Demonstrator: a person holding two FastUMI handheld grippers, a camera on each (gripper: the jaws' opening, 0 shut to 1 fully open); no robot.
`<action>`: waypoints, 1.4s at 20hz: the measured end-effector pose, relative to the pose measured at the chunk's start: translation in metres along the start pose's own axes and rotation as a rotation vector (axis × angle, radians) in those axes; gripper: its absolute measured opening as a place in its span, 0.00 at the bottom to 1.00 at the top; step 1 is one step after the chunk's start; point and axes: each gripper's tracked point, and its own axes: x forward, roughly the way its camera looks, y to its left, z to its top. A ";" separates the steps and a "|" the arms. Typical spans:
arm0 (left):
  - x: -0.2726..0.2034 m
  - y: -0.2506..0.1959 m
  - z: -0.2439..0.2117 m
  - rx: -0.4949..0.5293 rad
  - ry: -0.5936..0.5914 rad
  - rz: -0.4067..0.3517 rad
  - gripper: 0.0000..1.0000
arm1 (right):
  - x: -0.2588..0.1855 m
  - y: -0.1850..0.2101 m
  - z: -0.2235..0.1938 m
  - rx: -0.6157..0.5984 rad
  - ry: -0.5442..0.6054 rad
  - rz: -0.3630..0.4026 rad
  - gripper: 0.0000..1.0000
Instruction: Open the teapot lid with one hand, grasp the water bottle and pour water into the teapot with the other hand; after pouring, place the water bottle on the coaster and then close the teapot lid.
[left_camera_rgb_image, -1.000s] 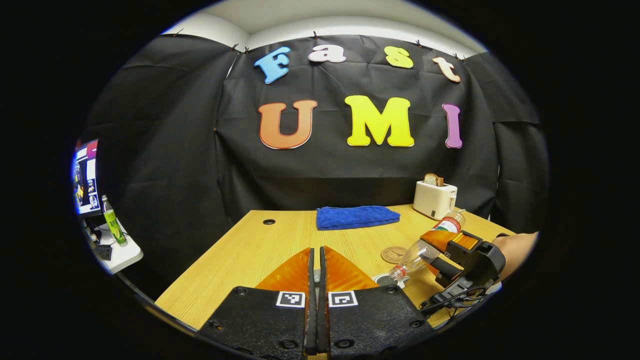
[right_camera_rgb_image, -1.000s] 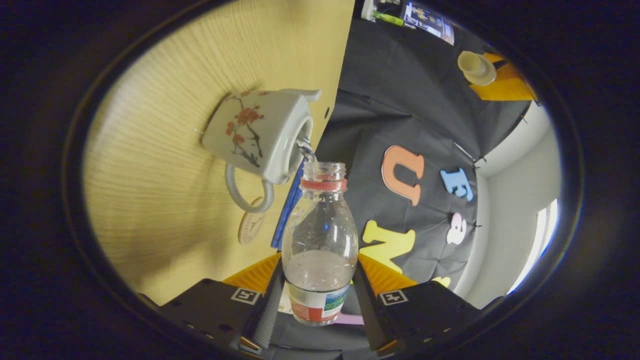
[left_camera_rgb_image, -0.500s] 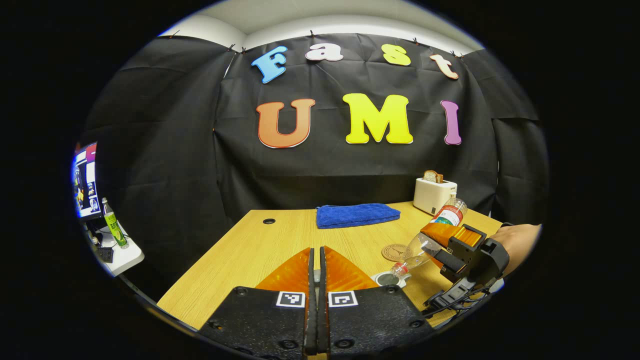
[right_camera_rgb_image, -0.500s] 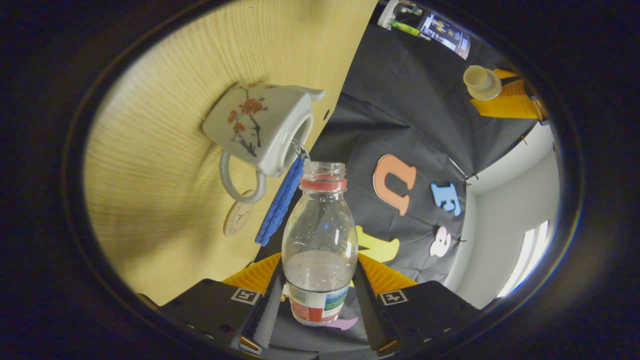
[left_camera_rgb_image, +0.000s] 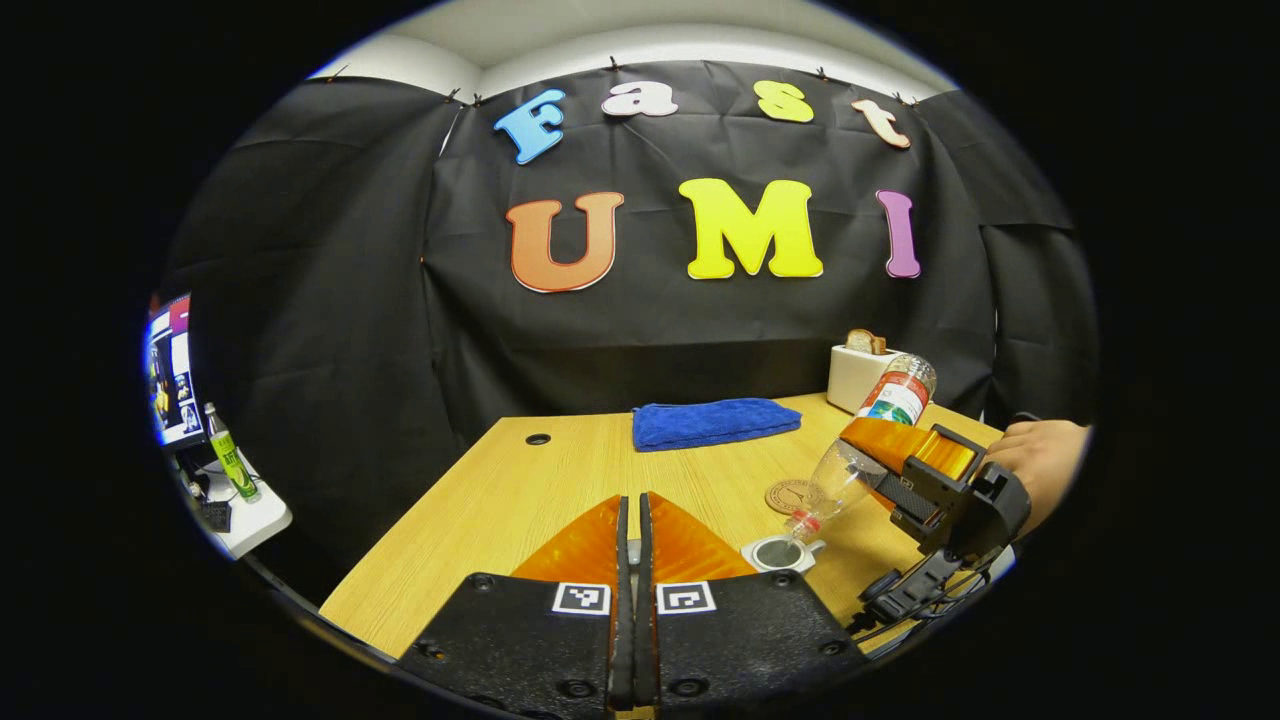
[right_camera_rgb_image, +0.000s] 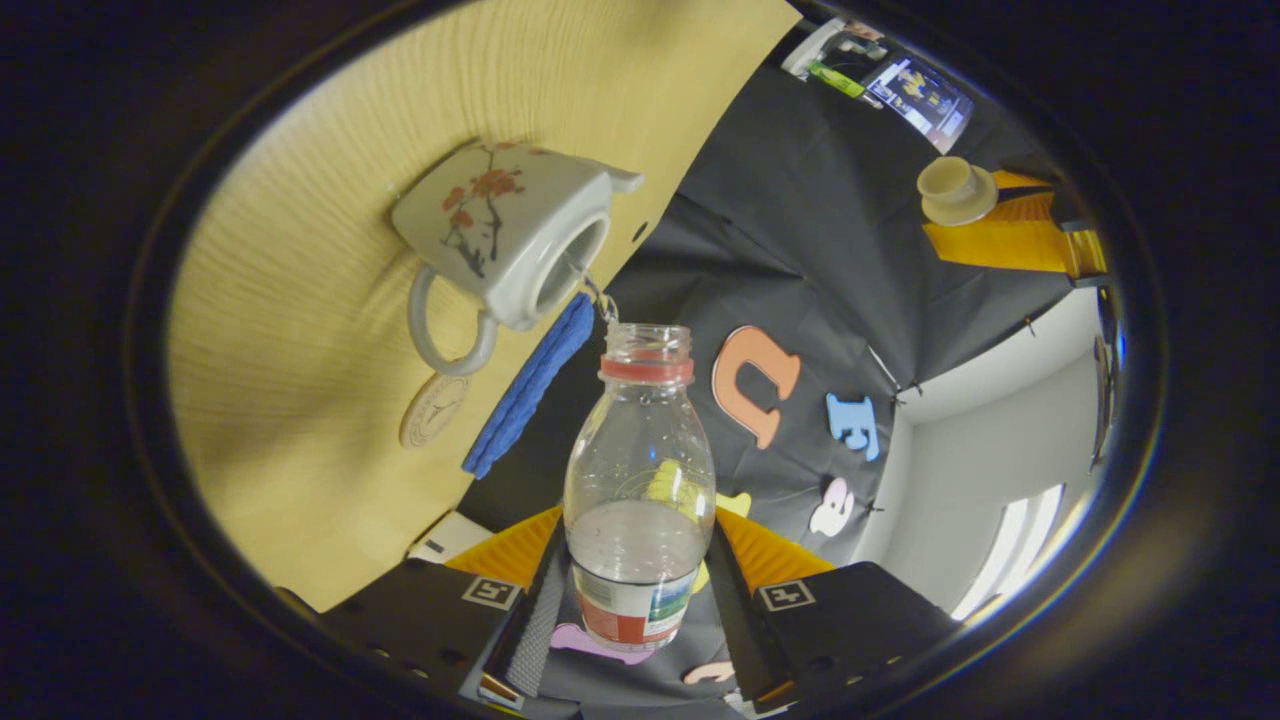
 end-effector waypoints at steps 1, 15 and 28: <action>-0.001 0.000 0.002 0.001 -0.001 0.002 0.03 | -0.002 -0.001 0.002 -0.013 -0.005 -0.006 0.71; 0.000 0.004 -0.001 -0.007 0.006 0.003 0.03 | 0.004 -0.030 0.005 -0.159 -0.019 -0.116 0.70; -0.002 0.010 0.003 -0.071 -0.009 0.002 0.03 | -0.009 0.010 -0.008 0.184 0.017 0.015 0.73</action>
